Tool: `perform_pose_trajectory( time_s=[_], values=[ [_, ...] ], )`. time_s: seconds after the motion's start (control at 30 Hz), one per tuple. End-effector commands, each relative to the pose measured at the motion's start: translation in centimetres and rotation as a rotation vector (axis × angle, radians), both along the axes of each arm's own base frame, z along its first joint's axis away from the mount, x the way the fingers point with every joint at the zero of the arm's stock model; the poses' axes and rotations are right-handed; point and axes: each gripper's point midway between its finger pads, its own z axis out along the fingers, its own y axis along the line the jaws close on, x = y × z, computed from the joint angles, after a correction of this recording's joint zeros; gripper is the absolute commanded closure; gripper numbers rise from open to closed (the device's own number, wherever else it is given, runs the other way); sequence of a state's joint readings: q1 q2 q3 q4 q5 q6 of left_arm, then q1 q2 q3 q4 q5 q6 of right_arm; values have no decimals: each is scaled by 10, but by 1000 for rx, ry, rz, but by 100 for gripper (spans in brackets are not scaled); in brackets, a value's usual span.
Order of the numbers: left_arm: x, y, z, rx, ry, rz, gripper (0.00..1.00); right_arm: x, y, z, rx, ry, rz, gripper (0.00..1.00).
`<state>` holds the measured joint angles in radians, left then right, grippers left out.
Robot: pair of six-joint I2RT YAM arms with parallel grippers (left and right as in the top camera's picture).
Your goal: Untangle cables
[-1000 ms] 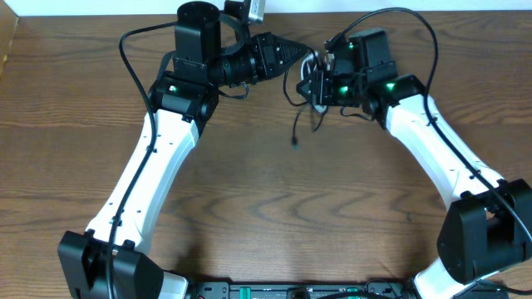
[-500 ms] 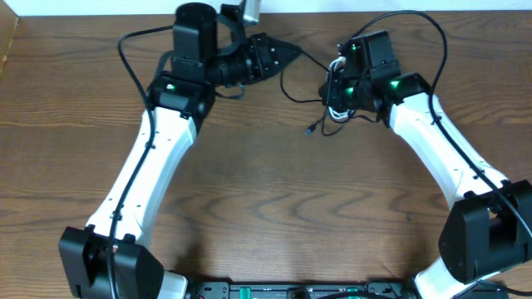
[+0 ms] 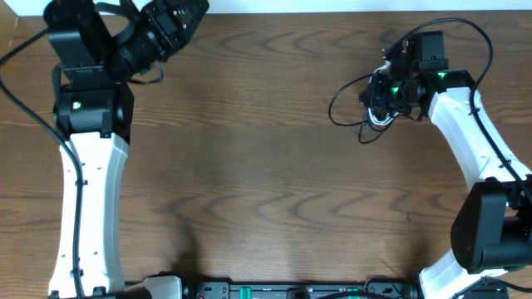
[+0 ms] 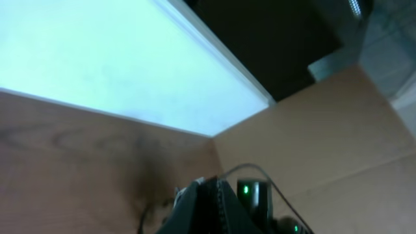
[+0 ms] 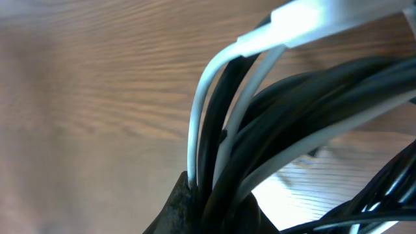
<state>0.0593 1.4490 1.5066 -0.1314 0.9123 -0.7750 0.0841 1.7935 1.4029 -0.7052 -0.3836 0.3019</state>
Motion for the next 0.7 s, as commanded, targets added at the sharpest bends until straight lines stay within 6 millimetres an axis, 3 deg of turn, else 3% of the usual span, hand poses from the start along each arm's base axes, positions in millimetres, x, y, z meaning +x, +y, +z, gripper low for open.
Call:
perform_pose_trajectory(
  time_s=[0.0, 0.1, 0.27, 0.43, 0.67],
  values=[
    [-10, -18, -23, 107, 6, -80, 92, -9, 31, 12, 150, -13, 132, 99],
    [-20, -40, -62, 213, 56, -170, 92, -11, 46, 23, 268, 9, 127, 99],
    [-32, -62, -108, 363, 87, -280, 76, -9, 72, 56, 503, -10, 191, 99],
    [-37, -65, -116, 410, 59, -322, 70, -12, 80, 68, 685, 22, 255, 99],
    [-56, -79, -134, 458, 72, -416, 66, -8, 76, 45, 799, 106, 266, 99]
  ],
)
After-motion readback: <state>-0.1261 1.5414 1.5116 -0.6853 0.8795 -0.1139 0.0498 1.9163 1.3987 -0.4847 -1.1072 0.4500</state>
